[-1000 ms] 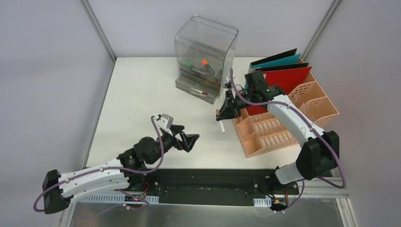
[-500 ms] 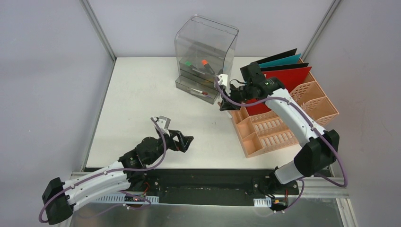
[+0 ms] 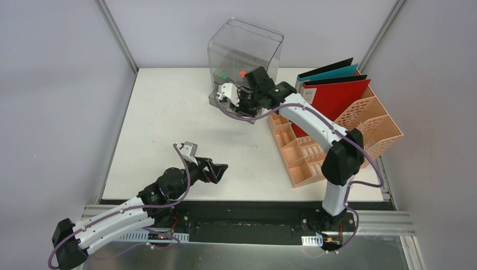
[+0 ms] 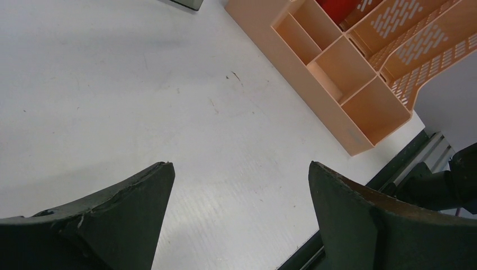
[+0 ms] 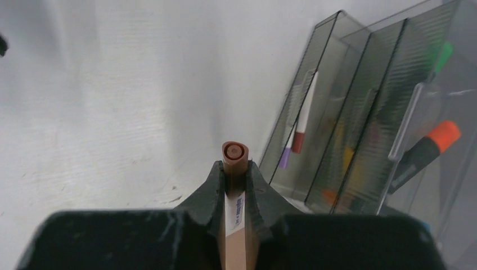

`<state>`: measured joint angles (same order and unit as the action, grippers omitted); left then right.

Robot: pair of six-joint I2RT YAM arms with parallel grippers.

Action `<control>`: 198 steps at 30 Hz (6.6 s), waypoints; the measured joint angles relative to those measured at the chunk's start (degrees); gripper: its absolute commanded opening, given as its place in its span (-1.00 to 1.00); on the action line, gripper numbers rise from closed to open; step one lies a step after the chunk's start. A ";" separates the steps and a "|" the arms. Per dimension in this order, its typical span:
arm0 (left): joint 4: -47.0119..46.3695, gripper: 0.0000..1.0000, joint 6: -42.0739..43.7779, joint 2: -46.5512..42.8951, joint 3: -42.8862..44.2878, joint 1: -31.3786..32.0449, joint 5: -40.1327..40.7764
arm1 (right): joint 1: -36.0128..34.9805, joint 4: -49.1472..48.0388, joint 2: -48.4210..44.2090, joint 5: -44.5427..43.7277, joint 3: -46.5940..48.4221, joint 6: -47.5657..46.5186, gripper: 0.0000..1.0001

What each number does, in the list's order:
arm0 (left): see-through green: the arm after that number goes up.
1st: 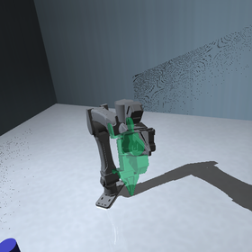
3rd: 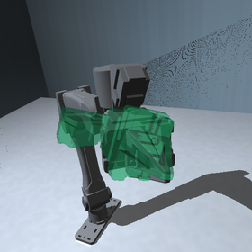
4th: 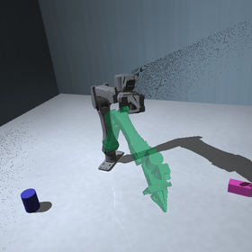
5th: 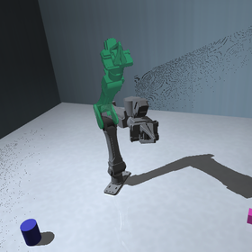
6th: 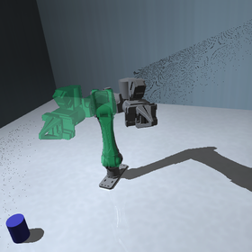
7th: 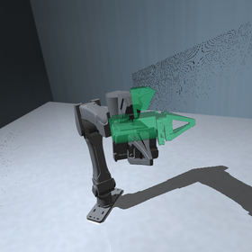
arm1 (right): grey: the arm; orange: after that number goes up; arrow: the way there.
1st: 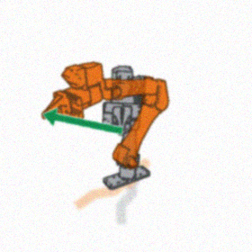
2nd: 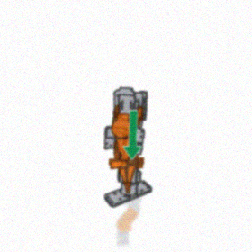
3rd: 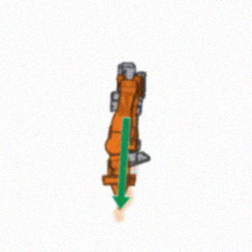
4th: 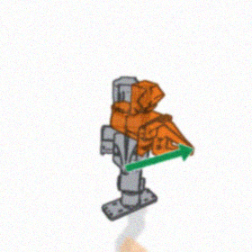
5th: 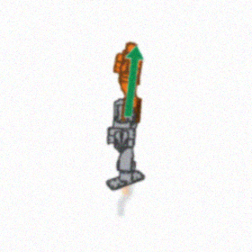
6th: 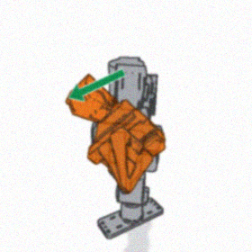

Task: Organize the desk
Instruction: Place the stationery in the drawer, then close the drawer in the storage box, then reset both arms

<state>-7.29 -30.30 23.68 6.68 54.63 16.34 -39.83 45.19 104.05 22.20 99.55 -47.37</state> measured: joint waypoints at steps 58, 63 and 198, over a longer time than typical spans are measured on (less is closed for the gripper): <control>3.67 0.98 -7.08 7.65 0.74 0.00 0.20 | 2.27 -9.42 -30.69 -9.90 -25.77 16.87 1.00; 3.21 0.98 -6.75 10.75 4.20 -0.24 2.29 | 11.26 -12.13 -39.69 -4.55 -33.31 20.63 1.00; -22.23 0.20 -26.56 78.93 44.78 -45.09 -42.36 | 20.22 -15.78 -48.89 13.14 -48.96 14.03 1.00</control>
<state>-29.52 -56.86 102.61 51.46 9.54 -26.02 -19.62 29.41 55.16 35.33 50.59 -33.34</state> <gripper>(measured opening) 0.516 0.996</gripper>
